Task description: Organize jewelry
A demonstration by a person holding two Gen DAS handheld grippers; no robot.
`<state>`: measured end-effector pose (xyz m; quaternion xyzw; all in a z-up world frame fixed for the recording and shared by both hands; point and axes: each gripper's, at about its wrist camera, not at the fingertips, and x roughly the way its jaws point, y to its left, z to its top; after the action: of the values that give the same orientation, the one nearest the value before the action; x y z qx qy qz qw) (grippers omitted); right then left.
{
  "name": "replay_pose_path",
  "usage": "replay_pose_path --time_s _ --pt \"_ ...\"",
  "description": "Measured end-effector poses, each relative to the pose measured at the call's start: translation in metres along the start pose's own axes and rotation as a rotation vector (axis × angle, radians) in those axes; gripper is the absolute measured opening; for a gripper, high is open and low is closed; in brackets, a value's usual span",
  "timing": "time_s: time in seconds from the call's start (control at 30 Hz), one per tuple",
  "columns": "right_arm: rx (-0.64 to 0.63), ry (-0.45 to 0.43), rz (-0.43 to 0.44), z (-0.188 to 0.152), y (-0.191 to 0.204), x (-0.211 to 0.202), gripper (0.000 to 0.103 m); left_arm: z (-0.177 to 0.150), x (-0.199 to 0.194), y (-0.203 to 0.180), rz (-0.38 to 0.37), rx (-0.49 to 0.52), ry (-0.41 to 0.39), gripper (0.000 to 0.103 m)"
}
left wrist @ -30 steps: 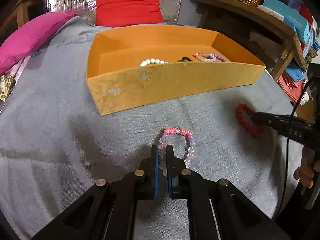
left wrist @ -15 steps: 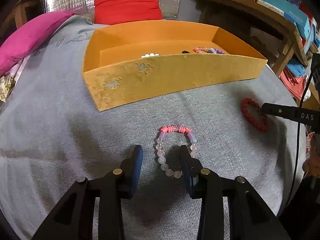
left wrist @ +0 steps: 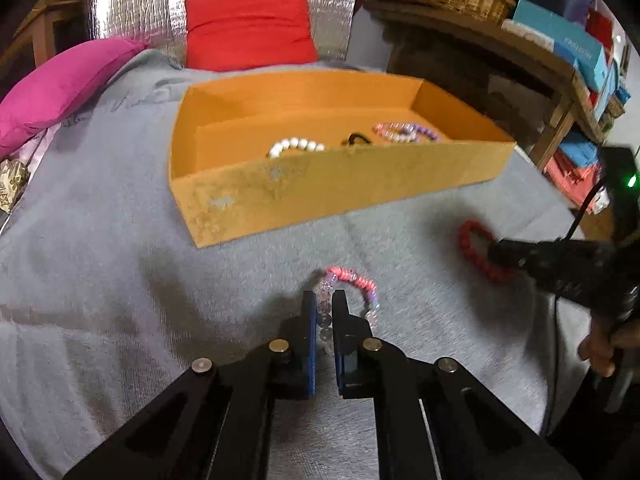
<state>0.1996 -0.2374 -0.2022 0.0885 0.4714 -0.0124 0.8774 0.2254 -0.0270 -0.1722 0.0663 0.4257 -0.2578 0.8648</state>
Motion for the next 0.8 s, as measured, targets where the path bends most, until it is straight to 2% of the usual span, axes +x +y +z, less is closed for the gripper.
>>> replay_pose_path --time_s 0.07,0.2,0.43,0.8 --pt "-0.025 -0.01 -0.007 -0.002 0.002 -0.001 0.01 0.001 -0.005 -0.001 -0.014 0.0 -0.018 0.008" --pt "-0.008 -0.031 0.01 -0.001 0.0 -0.006 0.01 0.003 -0.011 -0.003 -0.024 0.005 -0.042 0.008" --pt "0.046 -0.14 0.077 0.004 -0.011 -0.028 0.01 0.006 -0.021 0.0 -0.043 -0.013 -0.082 0.008" --pt "0.098 -0.225 0.151 0.011 -0.016 -0.046 0.01 0.008 -0.026 -0.001 -0.06 -0.014 -0.1 0.008"
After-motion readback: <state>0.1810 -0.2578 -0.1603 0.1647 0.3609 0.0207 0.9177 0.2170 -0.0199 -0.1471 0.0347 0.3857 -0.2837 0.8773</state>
